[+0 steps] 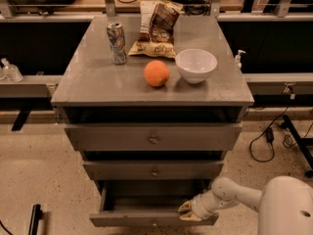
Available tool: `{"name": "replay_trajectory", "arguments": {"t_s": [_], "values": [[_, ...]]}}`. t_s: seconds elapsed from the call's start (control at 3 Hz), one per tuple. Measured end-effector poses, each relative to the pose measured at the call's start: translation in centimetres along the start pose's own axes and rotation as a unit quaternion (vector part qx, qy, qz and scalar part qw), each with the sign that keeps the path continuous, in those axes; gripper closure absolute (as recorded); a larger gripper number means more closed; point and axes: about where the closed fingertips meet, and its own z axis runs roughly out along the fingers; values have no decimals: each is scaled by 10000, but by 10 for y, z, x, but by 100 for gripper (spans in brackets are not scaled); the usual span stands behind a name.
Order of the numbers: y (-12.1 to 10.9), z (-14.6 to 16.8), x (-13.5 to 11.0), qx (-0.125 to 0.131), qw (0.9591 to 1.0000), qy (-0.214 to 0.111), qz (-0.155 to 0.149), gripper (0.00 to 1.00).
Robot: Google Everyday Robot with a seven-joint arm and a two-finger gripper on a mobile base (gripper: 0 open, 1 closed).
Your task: Open bottom drawer
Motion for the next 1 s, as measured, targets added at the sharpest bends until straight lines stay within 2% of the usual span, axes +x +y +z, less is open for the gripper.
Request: {"name": "replay_trajectory", "arguments": {"t_s": [0.33,1.0], "values": [[0,0,0,0,10000,0,0,84],[3,5,-1,-40,10000,-24,2,37]]}}
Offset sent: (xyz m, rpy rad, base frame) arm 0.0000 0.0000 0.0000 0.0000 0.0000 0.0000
